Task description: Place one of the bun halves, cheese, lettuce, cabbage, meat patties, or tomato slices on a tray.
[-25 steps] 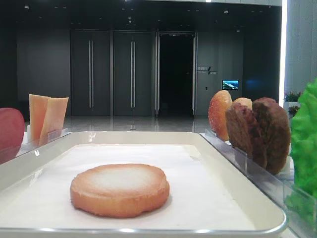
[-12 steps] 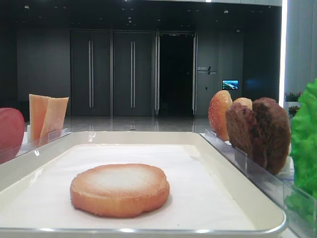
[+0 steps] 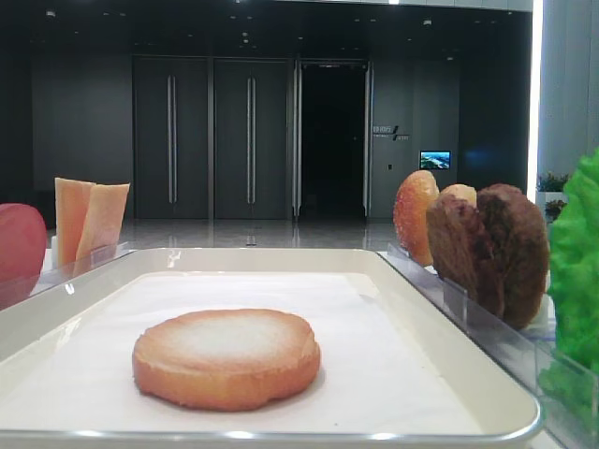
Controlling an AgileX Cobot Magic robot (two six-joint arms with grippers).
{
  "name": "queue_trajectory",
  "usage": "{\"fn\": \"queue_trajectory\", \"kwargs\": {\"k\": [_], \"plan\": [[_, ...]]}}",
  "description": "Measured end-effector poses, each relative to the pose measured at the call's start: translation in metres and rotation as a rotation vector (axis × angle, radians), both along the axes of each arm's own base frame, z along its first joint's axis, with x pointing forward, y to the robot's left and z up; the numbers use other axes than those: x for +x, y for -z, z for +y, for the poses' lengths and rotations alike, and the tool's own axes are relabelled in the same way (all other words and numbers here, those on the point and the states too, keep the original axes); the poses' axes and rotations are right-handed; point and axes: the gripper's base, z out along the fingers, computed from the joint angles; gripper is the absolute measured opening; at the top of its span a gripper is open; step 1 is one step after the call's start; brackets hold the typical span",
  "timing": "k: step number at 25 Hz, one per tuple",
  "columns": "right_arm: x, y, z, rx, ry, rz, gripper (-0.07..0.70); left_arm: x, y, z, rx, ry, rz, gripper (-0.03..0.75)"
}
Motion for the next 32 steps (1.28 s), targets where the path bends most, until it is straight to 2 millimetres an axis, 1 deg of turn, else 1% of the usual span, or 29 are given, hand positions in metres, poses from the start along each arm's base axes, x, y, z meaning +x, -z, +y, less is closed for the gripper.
{"fn": "queue_trajectory", "kwargs": {"k": [9, 15, 18, 23, 32], "plan": [[0.0, 0.0, 0.0, 0.0, 0.0, 0.0, 0.408, -0.072, 0.012, 0.004, -0.007, -0.007, -0.006, 0.4], [0.0, 0.0, 0.0, 0.0, 0.0, 0.0, 0.408, -0.123, 0.018, 0.005, -0.027, -0.008, -0.067, 0.4], [0.0, 0.0, 0.0, 0.0, 0.0, 0.0, 0.408, -0.144, 0.02, 0.007, -0.03, -0.008, -0.114, 0.4], [0.0, 0.0, 0.0, 0.0, 0.0, 0.0, 0.408, -0.173, 0.022, 0.008, -0.035, -0.003, -0.202, 0.4], [0.0, 0.0, 0.0, 0.0, 0.0, 0.0, 0.408, -0.212, 0.032, 0.01, -0.034, 0.014, -0.324, 0.4]]}}
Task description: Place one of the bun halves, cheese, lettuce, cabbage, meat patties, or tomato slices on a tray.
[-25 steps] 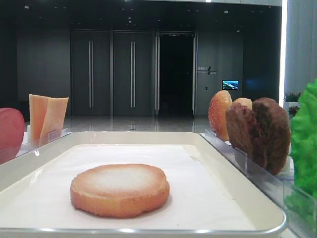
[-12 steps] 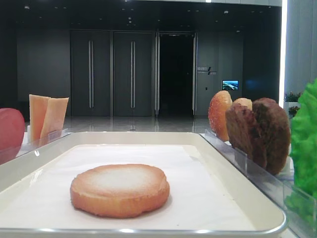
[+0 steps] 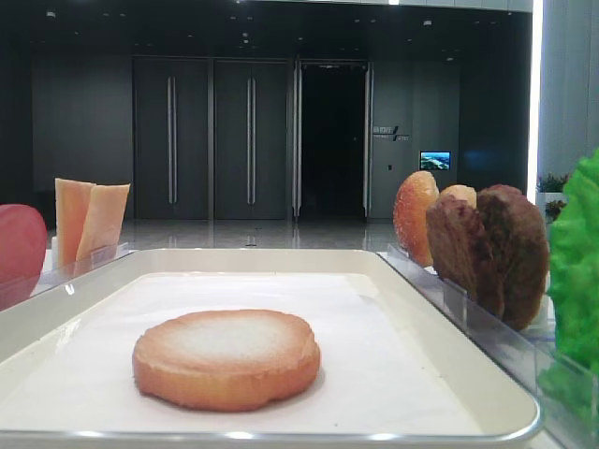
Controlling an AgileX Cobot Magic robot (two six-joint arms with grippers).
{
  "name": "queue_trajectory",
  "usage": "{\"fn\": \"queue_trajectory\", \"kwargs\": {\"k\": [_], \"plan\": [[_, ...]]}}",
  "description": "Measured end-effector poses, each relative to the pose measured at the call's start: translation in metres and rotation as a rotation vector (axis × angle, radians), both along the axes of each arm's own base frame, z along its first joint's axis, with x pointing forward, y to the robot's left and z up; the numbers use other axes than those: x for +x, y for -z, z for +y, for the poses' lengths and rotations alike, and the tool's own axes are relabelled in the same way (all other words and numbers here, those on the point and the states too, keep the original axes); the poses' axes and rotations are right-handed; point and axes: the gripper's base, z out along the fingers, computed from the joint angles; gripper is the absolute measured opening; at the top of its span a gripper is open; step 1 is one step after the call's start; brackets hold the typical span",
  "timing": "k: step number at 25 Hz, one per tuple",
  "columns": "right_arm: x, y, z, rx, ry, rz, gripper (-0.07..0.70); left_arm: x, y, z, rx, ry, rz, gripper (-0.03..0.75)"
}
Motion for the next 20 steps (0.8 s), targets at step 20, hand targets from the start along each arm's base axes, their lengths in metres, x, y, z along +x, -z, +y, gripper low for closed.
{"fn": "queue_trajectory", "kwargs": {"k": [20], "plan": [[0.0, 0.0, 0.0, 0.0, 0.0, 0.0, 0.408, -0.026, 0.034, -0.009, -0.016, 0.169, -0.17, 0.398]]}}
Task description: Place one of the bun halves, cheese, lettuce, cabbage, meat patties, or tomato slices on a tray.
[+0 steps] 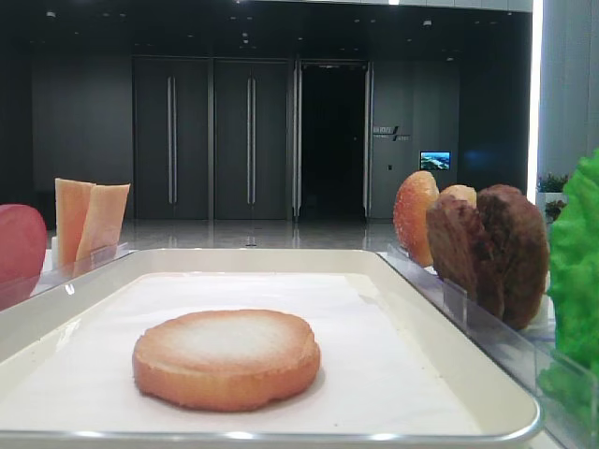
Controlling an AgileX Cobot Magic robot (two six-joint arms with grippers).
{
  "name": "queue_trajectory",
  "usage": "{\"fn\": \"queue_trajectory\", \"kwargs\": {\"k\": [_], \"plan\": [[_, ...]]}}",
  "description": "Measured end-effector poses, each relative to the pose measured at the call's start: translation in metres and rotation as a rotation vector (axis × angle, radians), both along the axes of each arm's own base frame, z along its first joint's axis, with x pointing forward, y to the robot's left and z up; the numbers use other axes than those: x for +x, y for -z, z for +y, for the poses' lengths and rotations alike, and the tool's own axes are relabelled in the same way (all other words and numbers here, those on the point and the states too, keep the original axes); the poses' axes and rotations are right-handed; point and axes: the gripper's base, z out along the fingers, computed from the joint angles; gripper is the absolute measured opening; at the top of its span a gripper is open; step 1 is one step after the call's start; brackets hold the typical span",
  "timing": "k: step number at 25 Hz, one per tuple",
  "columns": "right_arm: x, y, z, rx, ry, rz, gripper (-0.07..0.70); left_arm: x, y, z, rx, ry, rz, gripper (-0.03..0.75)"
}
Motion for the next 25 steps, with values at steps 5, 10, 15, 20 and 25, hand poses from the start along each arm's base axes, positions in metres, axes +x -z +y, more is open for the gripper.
{"fn": "queue_trajectory", "kwargs": {"k": [5, 10, 15, 20, 25], "plan": [[0.0, 0.0, 0.0, 0.0, 0.0, 0.0, 0.408, -0.007, -0.001, 0.0, 0.002, 0.015, -0.081, 0.39], [0.0, 0.0, 0.0, 0.0, 0.0, 0.0, 0.408, -0.014, -0.002, 0.0, 0.002, 0.017, -0.137, 0.365], [0.0, 0.0, 0.0, 0.0, 0.0, 0.0, 0.408, -0.016, -0.002, 0.0, 0.002, 0.018, -0.153, 0.337], [0.0, 0.0, 0.0, 0.0, 0.0, 0.0, 0.408, -0.017, -0.002, 0.0, 0.002, 0.018, -0.164, 0.319], [0.0, 0.0, 0.0, 0.0, 0.0, 0.0, 0.408, -0.025, -0.002, 0.001, 0.0, 0.018, -0.218, 0.318]]}}
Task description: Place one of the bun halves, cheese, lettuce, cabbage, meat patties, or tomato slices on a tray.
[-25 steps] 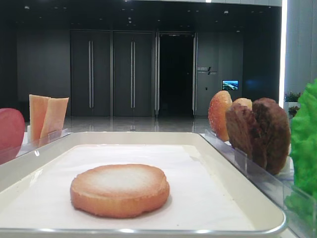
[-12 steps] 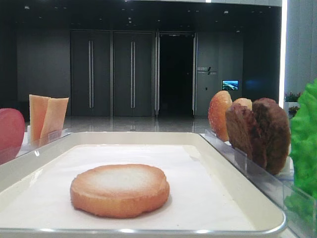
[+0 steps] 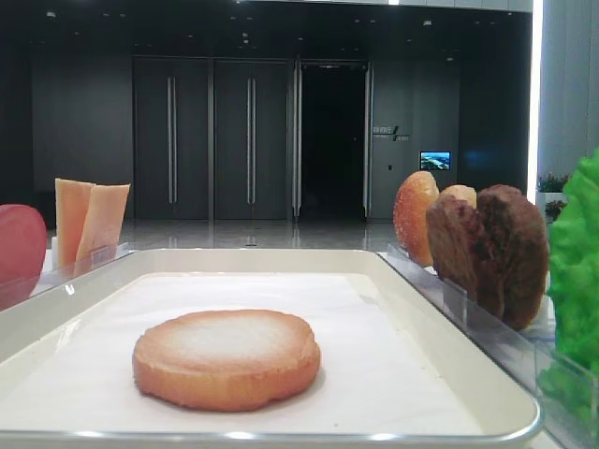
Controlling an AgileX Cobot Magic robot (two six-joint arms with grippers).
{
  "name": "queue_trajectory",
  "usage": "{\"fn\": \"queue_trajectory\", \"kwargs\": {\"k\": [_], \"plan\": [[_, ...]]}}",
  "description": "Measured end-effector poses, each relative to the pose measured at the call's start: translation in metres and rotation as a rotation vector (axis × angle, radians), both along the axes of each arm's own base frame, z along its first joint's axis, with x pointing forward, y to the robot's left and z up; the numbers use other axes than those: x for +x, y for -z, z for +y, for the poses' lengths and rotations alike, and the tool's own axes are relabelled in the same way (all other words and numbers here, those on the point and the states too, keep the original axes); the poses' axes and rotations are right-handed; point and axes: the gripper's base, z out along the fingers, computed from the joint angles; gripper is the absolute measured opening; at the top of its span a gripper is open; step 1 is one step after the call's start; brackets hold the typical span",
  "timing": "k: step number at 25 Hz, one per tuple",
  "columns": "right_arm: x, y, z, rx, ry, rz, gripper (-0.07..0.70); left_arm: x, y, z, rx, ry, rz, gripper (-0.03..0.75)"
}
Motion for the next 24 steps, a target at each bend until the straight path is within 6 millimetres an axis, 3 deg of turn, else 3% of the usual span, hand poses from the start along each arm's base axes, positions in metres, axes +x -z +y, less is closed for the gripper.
{"fn": "queue_trajectory", "kwargs": {"k": [24], "plan": [[0.0, 0.0, 0.0, 0.0, 0.0, 0.0, 0.408, -0.0017, 0.0027, 0.0002, 0.0, 0.0, -0.005, 0.318]]}}
